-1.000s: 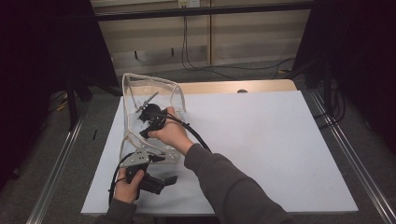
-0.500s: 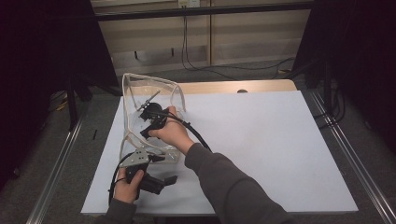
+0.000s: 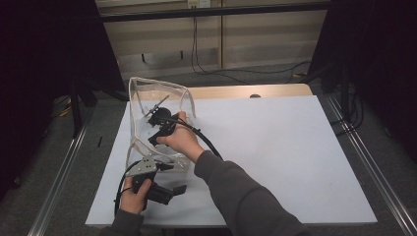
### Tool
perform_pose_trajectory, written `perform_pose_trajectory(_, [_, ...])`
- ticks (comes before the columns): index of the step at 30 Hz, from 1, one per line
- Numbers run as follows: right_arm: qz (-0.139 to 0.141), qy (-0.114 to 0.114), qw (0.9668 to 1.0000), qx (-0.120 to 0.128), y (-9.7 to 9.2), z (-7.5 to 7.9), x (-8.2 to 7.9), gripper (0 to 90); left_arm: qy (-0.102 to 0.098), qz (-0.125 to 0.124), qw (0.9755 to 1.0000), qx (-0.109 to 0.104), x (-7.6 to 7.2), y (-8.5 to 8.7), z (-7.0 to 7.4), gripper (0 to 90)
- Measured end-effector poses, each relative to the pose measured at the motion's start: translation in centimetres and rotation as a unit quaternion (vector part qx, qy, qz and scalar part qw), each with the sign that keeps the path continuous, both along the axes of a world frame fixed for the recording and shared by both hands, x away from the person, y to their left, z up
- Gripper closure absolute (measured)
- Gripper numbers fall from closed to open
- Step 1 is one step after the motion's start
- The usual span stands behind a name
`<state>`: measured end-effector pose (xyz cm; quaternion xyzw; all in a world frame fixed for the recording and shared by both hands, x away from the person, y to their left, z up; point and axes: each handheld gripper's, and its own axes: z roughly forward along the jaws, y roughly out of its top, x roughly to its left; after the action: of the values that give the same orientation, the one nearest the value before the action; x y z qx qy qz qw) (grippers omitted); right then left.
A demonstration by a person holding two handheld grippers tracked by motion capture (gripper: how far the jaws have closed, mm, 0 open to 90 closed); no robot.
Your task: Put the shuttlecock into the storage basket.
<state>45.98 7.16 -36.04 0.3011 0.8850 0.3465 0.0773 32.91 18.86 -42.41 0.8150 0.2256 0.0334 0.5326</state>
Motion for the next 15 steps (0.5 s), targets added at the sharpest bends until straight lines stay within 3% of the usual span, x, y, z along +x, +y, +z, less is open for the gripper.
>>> perform_pose_trajectory(15, [-0.008, -0.003, 1.0000, -0.003, -0.04, -0.01, 0.07, 34.3, 0.000, 0.000, 1.0000, -0.001, -0.01, 0.01, 0.02, 3.3])
